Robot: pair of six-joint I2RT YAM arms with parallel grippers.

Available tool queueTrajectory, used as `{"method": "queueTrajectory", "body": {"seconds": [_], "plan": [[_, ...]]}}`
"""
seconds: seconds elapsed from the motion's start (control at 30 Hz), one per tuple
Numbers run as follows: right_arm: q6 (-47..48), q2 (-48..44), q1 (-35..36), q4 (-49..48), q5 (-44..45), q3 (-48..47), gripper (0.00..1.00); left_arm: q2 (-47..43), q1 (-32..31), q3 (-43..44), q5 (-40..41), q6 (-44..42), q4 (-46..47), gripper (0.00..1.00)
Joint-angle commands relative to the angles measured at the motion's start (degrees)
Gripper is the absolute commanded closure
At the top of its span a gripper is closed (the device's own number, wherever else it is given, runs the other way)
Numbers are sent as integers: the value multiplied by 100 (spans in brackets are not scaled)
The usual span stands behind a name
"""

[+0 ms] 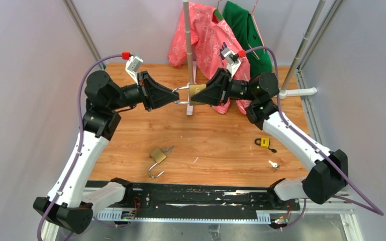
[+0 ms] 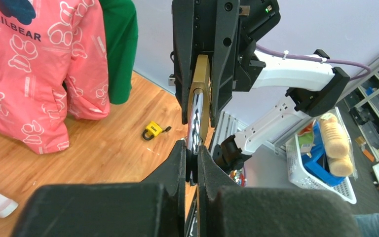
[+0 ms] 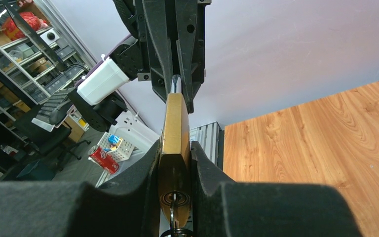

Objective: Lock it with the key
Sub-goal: Lock the lock.

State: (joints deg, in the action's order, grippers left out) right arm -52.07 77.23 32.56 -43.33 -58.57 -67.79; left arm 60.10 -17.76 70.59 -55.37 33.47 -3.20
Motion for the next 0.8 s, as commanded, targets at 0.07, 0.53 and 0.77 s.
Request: {"method": "queueTrajectory", "body": {"seconds": [0.07, 0.53, 0.77], "plan": [[253, 63, 662, 120, 71, -348, 100, 232, -175, 19, 80, -206, -75, 100], [1911, 112, 1339, 1704, 925, -770, 100, 362, -580, -65, -16, 198, 657, 100], [1890, 134, 1333, 1710, 905, -645, 100, 277, -694, -407, -11, 318, 868, 100]]}}
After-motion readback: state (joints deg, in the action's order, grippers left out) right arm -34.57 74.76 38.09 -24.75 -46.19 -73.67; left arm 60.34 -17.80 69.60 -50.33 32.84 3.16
